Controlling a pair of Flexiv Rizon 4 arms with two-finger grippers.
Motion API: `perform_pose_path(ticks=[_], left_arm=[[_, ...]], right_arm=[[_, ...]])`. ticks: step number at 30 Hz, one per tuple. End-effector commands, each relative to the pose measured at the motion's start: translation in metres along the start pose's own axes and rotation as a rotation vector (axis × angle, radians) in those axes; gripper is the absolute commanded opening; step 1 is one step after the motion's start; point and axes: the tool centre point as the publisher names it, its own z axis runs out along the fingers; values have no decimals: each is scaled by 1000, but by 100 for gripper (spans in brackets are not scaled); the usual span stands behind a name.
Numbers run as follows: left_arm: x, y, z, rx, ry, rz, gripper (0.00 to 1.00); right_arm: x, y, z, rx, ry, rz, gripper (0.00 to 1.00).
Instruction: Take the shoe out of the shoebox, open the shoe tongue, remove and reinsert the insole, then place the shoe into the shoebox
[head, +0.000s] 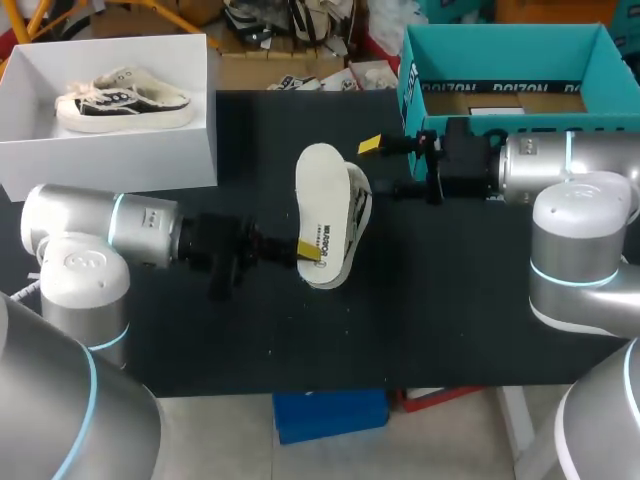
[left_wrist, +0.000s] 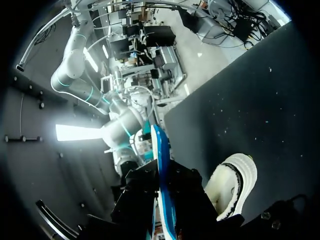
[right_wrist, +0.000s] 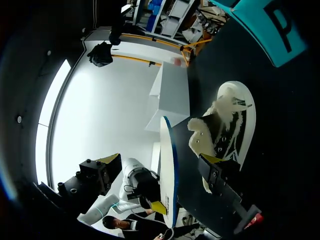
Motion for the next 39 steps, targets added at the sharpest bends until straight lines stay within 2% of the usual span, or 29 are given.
perform_pose_path(ticks=[1,13,19,28,38,39], left_arm=[[1,19,6,11,-1,3,0],[-3,24,6,0,-11,4,0],[-3,24,6,0,-11,4,0],[-3,24,6,0,-11,4,0],[-3,24,6,0,-11,4,0],[-3,24,6,0,-11,4,0]], right_arm=[[-1,-1,1,-3,0,0,100],[-1,-1,1,-3,0,0,100],[-13,0,10,89,11,-51,100],[-26,-9,24,115,37,-43,100],[-22,-8,38,142,51,-48,100],[-22,-8,38,144,51,-48,93]])
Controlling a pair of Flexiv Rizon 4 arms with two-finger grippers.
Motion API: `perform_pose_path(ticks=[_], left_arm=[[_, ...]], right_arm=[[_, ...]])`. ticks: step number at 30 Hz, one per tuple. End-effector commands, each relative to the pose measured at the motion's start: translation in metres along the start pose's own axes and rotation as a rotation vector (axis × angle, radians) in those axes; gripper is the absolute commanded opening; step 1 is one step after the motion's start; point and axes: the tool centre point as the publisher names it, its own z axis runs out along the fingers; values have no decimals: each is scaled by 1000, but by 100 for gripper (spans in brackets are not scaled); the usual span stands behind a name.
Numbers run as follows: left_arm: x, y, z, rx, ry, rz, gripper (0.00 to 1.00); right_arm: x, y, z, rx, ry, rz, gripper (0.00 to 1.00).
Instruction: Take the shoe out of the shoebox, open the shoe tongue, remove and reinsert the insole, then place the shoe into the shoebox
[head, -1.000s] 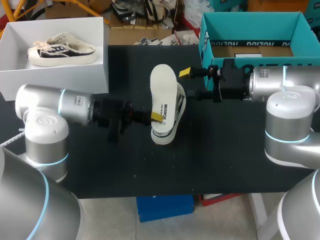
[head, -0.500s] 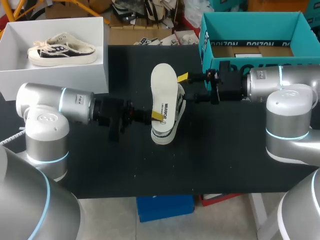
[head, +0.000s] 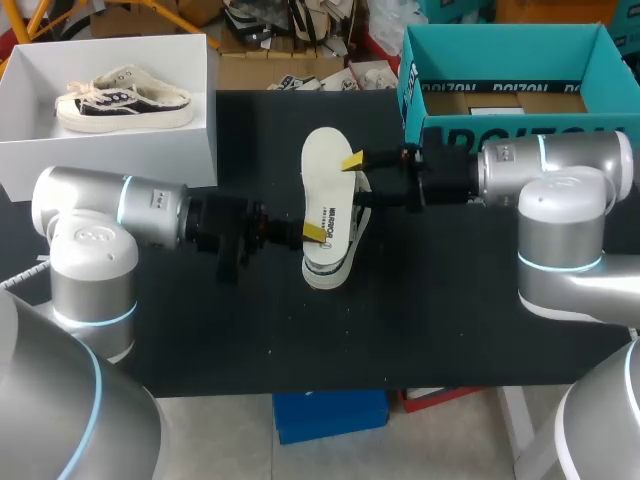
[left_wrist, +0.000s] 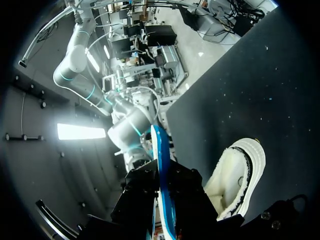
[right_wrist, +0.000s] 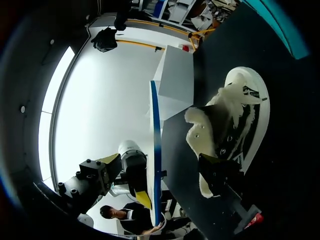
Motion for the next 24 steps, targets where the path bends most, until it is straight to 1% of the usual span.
perform_pose_path(ticks=[1,2,3,4,16,18,19,20,24], left_arm=[[0,-1,2,-4,3,2,0],[0,-1,2,-4,3,2,0],[0,-1,2,-4,3,2,0],[0,-1,2,-4,3,2,0],[0,-1,2,-4,3,2,0],[-3,-4,2,21,14,-3,0],[-3,-5,3,15,22,-16,55],[-4,-7,3,19,19,-32,100],[-6,-14,1,35,60,-64,100]], right_arm=[[-1,7,8,15,-2,-2,52],[0,8,9,19,-3,-5,34],[2,9,10,20,-6,-7,6],[2,9,10,20,-6,-7,0],[2,9,10,20,-6,-7,0],[2,9,10,20,-6,-7,0],[2,9,10,20,-6,-7,0],[2,9,10,20,-6,-7,0],[2,9,10,20,-6,-7,0]])
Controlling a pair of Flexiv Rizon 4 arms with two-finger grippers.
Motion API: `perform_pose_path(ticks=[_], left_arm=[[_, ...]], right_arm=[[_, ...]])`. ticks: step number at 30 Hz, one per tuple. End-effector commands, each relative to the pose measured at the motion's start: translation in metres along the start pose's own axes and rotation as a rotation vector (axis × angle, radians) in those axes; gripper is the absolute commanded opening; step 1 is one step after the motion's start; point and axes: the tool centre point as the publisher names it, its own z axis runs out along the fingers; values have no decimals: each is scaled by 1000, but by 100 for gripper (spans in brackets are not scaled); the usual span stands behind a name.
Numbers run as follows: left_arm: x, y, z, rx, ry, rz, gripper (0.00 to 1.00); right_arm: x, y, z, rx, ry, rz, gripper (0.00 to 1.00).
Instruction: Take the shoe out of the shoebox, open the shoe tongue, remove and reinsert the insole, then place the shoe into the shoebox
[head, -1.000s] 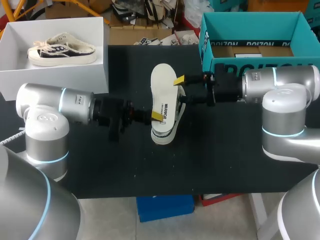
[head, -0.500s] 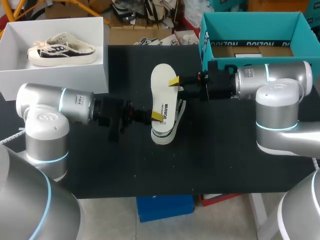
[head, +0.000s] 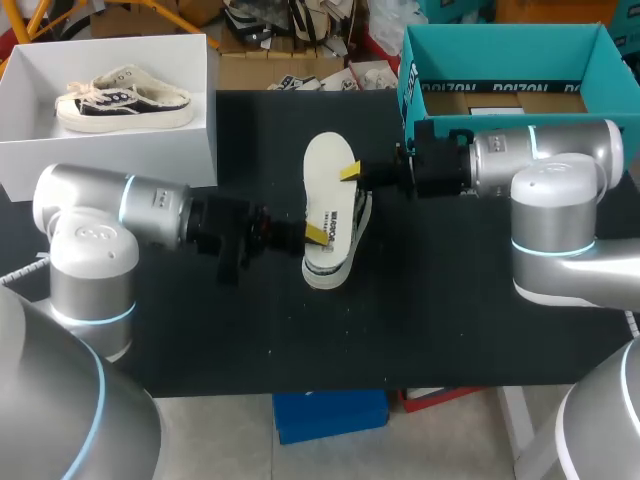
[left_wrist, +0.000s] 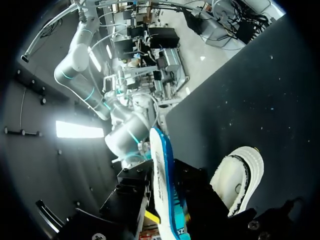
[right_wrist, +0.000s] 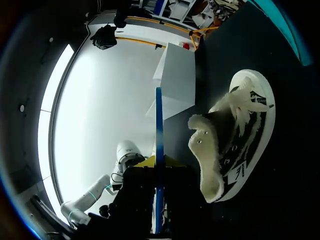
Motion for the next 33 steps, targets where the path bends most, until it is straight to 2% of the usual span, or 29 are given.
perform_pose_path(ticks=[1,7,12,15,18,22,27,30,33], left_arm=[[-7,-8,-3,6,55,-17,100],[-8,-17,-23,22,221,-79,100],[-12,-17,-49,-1,457,-116,100],[-18,-16,-57,28,575,-145,100],[-27,-18,-58,58,762,-117,100],[-40,-21,-52,84,938,-83,100],[-53,-21,-45,98,1062,-62,100],[-56,-20,-44,103,1175,-47,100],[-58,-21,-42,98,1223,-46,100]], right_arm=[[0,0,1,-1,-1,0,0],[0,0,1,-1,-1,0,0],[0,0,1,-1,-1,0,0],[0,0,1,-1,-1,0,0],[0,0,1,-1,-1,0,0],[0,0,1,-1,-1,0,0],[0,0,1,-1,-1,0,0],[0,0,1,-1,-1,0,0],[0,0,1,-1,-1,0,0]])
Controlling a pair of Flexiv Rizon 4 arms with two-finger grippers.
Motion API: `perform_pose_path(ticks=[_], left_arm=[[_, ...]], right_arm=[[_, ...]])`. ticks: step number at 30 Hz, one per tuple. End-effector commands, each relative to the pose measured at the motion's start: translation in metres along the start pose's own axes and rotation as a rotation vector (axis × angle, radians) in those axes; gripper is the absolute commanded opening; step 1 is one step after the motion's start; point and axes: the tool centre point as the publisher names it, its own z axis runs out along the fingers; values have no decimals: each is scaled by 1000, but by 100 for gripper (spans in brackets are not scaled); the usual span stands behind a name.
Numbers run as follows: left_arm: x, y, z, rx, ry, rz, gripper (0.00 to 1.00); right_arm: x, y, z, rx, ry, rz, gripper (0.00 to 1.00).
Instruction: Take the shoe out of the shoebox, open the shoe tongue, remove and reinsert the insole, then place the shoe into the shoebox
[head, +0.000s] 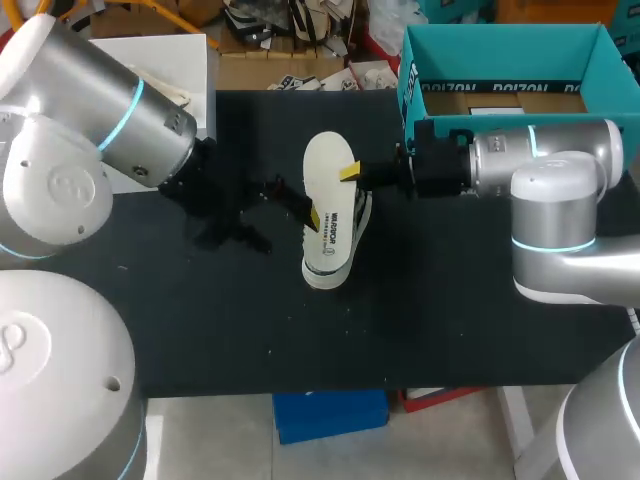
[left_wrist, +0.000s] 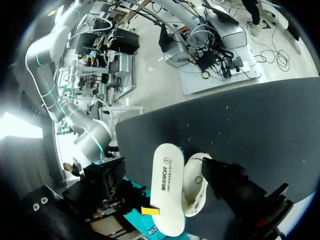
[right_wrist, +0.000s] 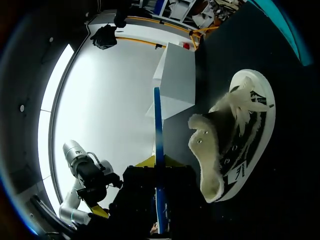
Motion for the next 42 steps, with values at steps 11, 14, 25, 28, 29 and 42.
perform_pose_path(ticks=[11,14,25,28,29,42], left_arm=[[-18,12,-4,-32,651,-17,100],[-23,16,-6,-39,653,-20,100],[-20,20,-5,-31,626,-37,100],[-20,22,-4,-34,611,-41,100],[-20,23,-3,-32,607,-41,100],[-19,57,2,-32,552,-38,100]], right_arm=[[0,-1,1,-2,-1,0,0],[0,-1,1,-2,-1,0,0],[0,-1,1,-2,-1,0,0],[0,-1,1,-2,-1,0,0],[0,-1,1,-2,-1,0,0],[0,-1,1,-2,-1,0,0]])
